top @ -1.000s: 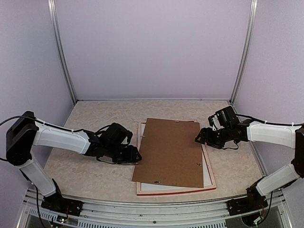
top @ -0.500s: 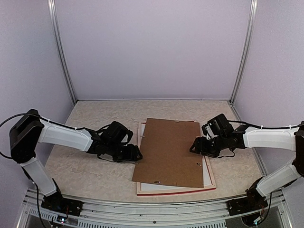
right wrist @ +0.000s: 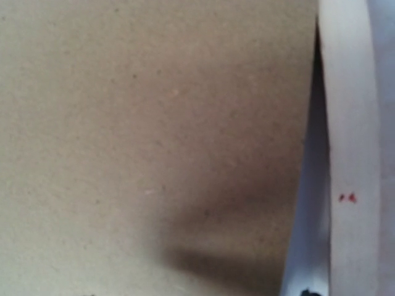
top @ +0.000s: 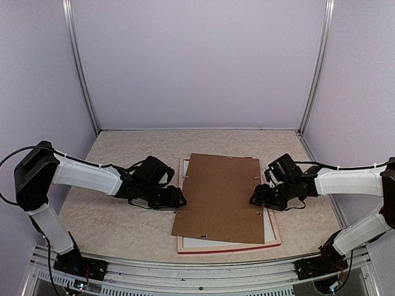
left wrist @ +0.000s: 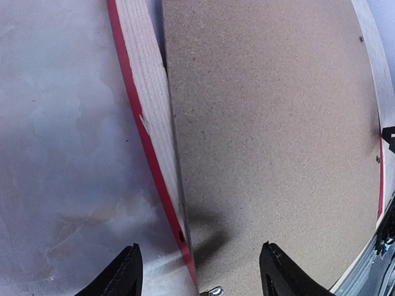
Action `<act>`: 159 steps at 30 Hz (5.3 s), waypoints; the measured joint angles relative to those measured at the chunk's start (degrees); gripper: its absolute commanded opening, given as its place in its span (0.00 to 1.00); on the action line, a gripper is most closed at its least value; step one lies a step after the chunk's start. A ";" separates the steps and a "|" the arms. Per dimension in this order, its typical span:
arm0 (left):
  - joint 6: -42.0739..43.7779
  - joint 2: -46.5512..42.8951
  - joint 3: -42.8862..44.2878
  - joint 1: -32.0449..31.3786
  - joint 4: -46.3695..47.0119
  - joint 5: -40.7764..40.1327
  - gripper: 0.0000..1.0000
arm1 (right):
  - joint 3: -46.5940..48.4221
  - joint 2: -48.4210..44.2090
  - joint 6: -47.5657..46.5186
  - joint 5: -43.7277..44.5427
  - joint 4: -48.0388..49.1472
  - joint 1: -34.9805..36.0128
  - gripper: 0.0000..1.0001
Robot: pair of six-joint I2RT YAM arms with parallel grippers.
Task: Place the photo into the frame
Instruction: Place the backboard on the frame body.
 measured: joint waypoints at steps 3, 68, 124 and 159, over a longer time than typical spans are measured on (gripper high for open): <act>0.00 0.00 0.04 0.00 0.04 0.15 0.61 | -0.11 0.57 0.07 -0.04 0.09 0.04 0.70; -3.98 -3.04 -2.36 -8.02 -2.01 4.92 0.31 | 3.48 4.22 -7.17 1.57 -2.47 0.20 0.64; -2.62 0.00 2.93 -8.63 -6.95 3.30 0.32 | 3.26 5.03 -5.57 3.82 -3.26 0.22 0.65; -1.55 1.20 4.44 -8.70 -7.23 2.47 0.35 | 6.03 6.27 -6.21 5.09 -6.64 0.24 0.68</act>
